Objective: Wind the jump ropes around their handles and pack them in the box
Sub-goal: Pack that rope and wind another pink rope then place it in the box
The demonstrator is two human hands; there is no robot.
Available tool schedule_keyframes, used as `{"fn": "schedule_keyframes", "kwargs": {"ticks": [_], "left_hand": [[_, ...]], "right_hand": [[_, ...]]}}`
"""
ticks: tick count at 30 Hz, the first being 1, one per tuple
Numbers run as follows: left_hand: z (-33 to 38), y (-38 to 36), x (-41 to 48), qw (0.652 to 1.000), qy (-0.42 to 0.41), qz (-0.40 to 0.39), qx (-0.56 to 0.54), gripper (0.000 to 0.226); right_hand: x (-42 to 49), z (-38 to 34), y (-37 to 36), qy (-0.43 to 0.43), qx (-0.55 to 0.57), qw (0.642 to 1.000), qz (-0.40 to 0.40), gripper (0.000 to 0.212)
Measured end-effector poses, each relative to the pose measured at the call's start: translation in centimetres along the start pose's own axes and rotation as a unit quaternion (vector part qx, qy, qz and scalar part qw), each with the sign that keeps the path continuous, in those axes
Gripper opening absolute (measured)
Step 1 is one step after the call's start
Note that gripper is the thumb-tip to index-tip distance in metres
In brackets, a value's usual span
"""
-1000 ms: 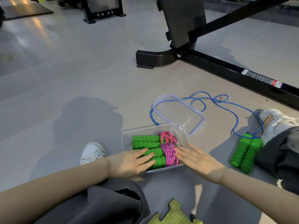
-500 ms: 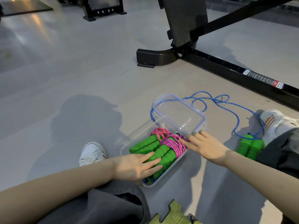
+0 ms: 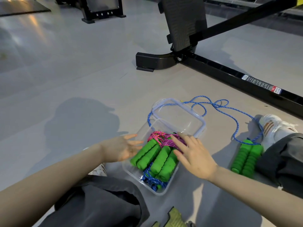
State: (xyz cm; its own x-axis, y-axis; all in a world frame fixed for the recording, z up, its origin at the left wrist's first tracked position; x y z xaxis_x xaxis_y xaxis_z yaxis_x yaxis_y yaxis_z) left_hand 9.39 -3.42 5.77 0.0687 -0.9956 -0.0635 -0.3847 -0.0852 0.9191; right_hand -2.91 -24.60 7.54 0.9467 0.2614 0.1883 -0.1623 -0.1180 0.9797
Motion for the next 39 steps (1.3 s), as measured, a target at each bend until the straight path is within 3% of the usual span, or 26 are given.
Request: {"fn": "schedule_keyframes", "kwargs": {"ticks": [5,8,11,16,20,23,27,33,37,39], "left_hand": [[1.6,0.5,1.0,0.998,-0.046,0.028,0.036,0.037],[5.2,1.0,3.4,0.997,-0.056,0.025,0.050,0.027],[6.5,1.4,4.8,0.996,-0.060,0.012,0.071,0.012],[4.8,1.4,4.0,0.998,-0.022,-0.047,0.030,0.023],[4.7,0.0,3.3,0.996,-0.036,-0.083,0.008,0.027],[5.0,0.2,3.2,0.997,-0.040,-0.069,0.020,0.029],[5.0,-0.2,3.0,0.997,-0.036,-0.063,0.014,0.028],[2.5,0.1,2.3,0.997,-0.001,-0.052,-0.051,0.028],[1.6,0.6,1.6,0.997,0.024,-0.024,-0.066,0.011],[2.0,0.2,1.6,0.997,0.028,-0.007,-0.065,0.020]], "right_hand": [[1.0,-1.7,-2.1,-0.043,0.032,0.991,-0.119,0.092],[1.3,-1.0,-2.1,-0.057,0.011,0.992,-0.109,0.097],[0.6,-0.5,-2.5,-0.071,0.001,0.984,-0.166,0.103],[-0.2,-0.1,-3.8,-0.067,0.033,0.971,-0.229,0.125],[0.0,-0.2,-3.9,-0.072,0.014,0.968,-0.241,0.114],[0.4,-0.4,-2.8,-0.104,-0.020,0.966,-0.236,0.090],[0.6,-0.4,-1.7,-0.084,0.024,0.965,-0.248,0.070],[0.7,-1.5,-1.3,-0.132,0.054,0.966,-0.217,0.067],[0.6,-2.5,-1.6,-0.160,0.073,0.966,-0.191,0.064],[0.8,-2.5,-1.6,-0.163,0.080,0.967,-0.178,0.064]]}}
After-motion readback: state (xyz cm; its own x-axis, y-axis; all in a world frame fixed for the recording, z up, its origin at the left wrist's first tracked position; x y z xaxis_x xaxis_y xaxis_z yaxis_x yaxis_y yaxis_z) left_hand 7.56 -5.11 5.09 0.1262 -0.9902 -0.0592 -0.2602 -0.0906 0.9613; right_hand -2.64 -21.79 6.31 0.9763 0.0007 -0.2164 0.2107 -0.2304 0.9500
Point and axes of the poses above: each hand's wrist, its own x-axis towards the middle knuckle, its own y-axis out of the back of the hand, z = x × y, the point moved 4 cm from there along x, towards the middle knuckle, and after that the axes turned 11 degrees about y, right-handed, at the moved point
